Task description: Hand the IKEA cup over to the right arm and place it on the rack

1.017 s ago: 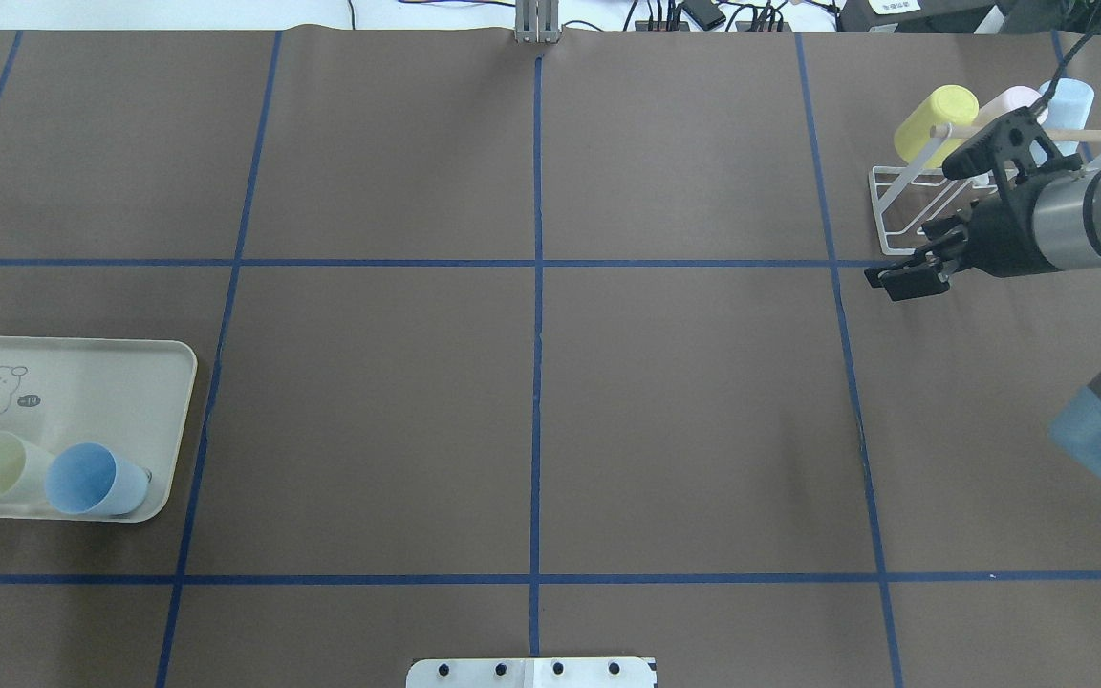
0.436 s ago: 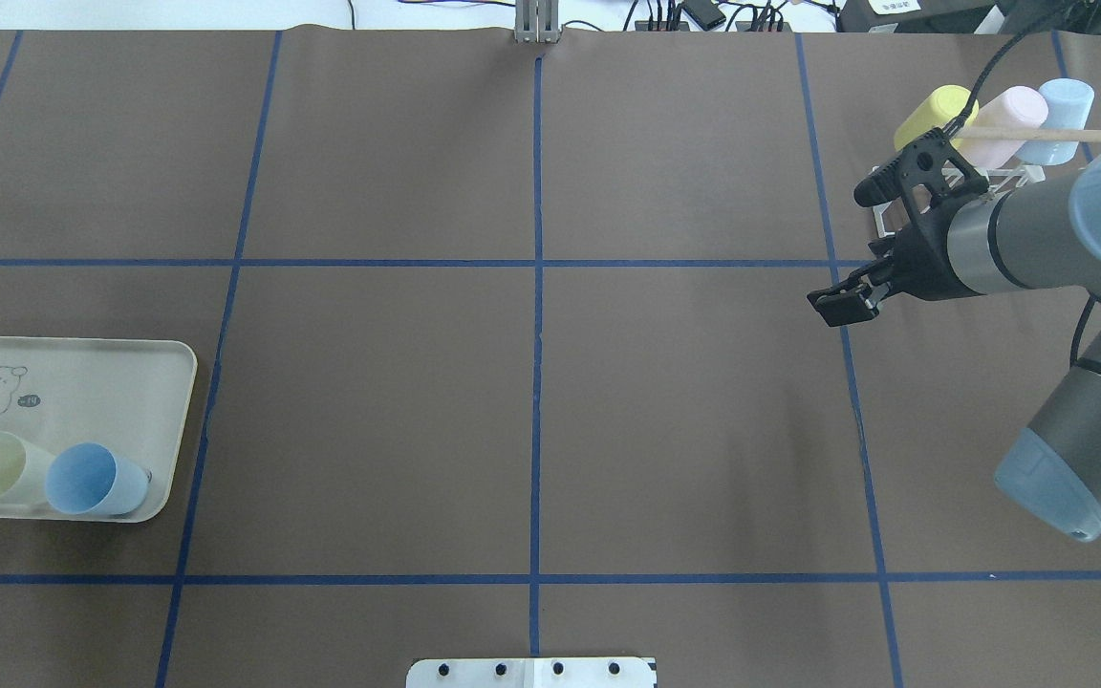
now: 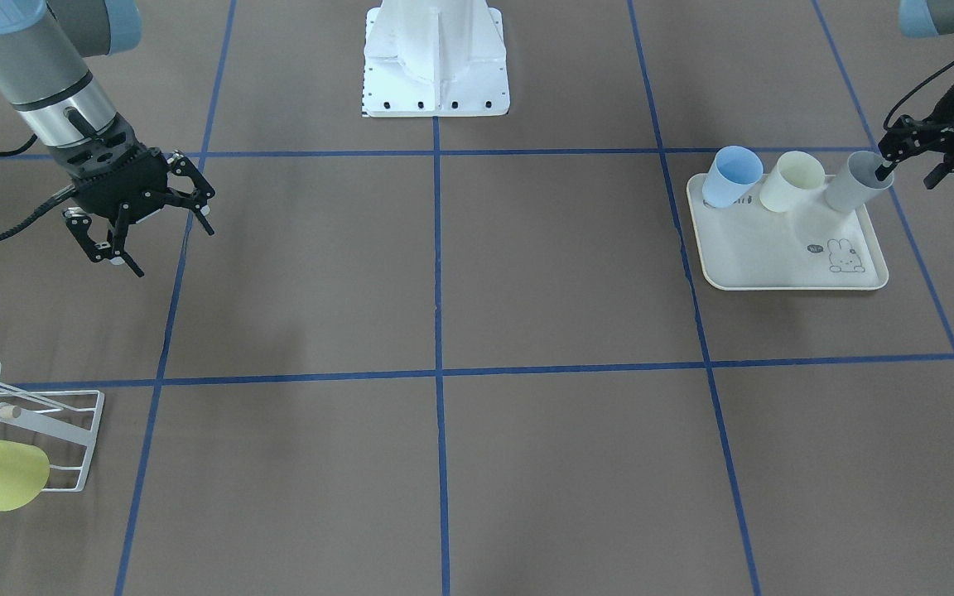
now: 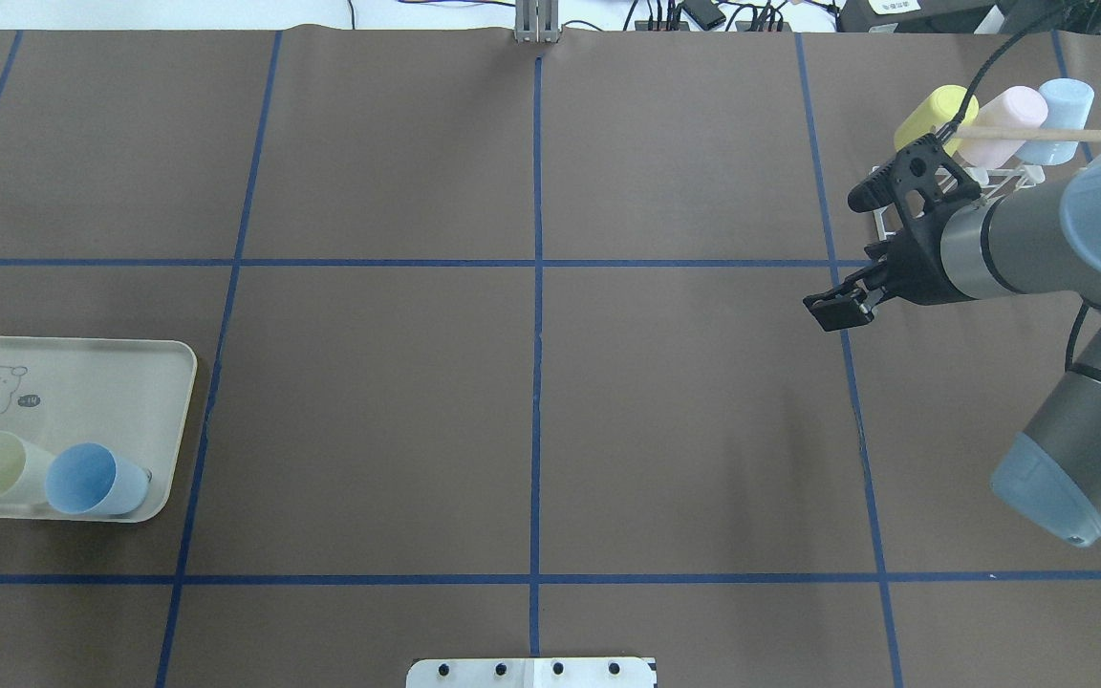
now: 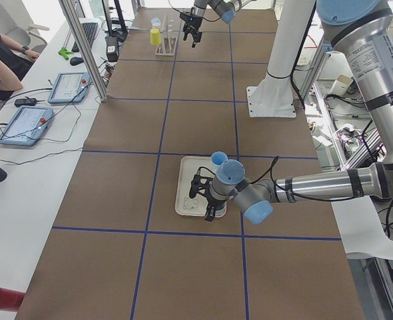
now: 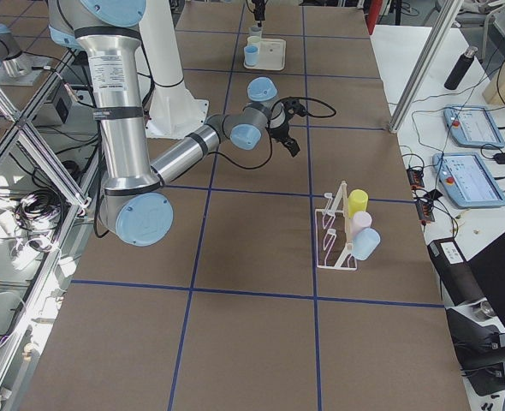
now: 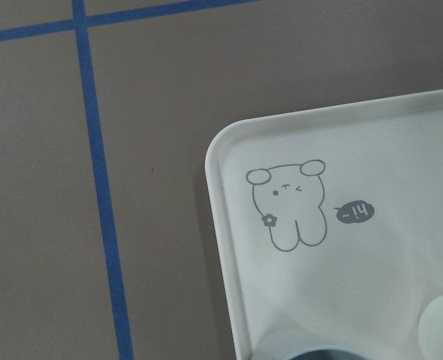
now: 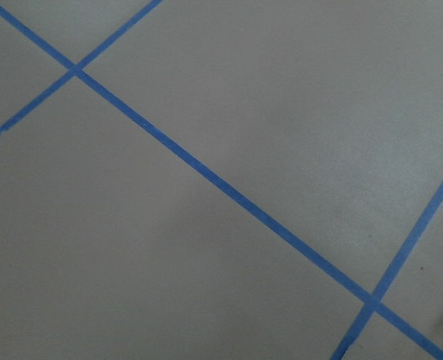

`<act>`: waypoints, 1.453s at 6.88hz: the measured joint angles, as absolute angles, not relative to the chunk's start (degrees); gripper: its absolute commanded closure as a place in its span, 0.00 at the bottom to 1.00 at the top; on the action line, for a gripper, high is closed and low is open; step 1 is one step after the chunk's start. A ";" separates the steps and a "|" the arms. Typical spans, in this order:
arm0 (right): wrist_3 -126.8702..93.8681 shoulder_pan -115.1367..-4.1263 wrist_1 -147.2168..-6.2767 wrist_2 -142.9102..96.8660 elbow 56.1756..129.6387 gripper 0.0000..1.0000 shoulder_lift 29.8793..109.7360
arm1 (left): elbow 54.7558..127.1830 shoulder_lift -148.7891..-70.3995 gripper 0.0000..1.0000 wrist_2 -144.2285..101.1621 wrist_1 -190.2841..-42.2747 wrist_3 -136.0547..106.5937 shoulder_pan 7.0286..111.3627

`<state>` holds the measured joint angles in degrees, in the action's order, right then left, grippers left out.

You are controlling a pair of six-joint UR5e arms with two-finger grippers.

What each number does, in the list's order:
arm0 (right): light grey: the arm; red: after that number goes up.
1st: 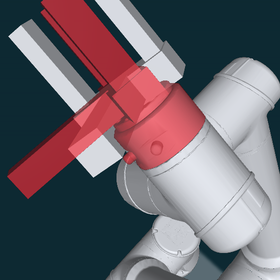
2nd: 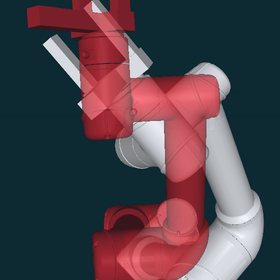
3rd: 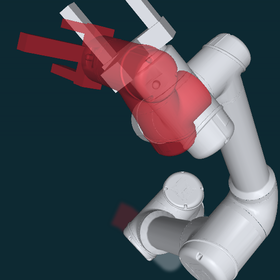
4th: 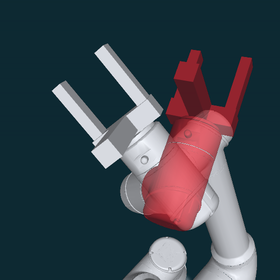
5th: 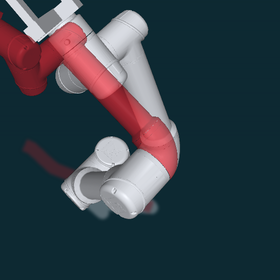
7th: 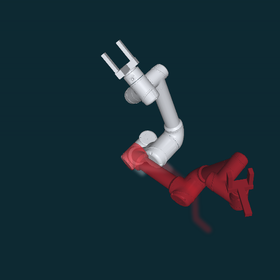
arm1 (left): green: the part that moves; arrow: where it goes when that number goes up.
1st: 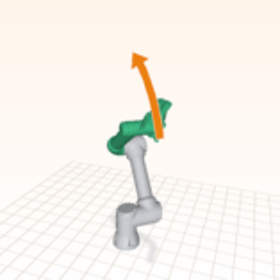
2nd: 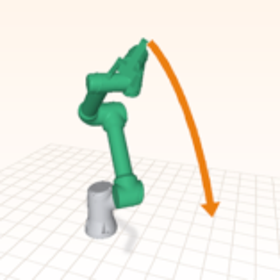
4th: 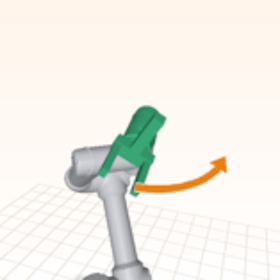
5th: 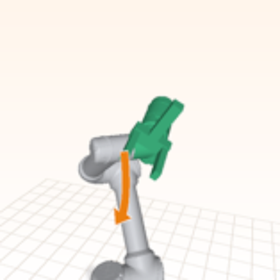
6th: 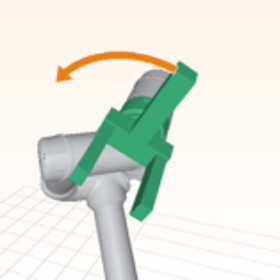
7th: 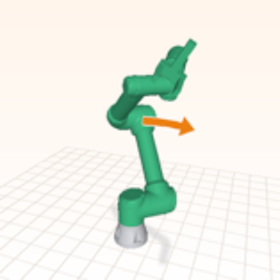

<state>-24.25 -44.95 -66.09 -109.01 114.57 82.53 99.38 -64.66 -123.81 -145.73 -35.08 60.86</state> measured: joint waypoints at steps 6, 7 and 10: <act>-24.33 -44.58 -66.09 -108.90 114.36 0.01 82.50 | 99.40 -63.75 1.00 -123.84 -145.72 -34.90 58.57; -24.34 -44.54 -66.09 -108.90 114.35 0.01 82.50 | 99.40 -63.73 1.00 -123.84 -145.72 -34.89 58.54; -24.33 -44.32 -66.08 -108.91 114.22 0.01 82.11 | 100.71 -63.77 1.00 -123.97 -145.53 -34.82 58.85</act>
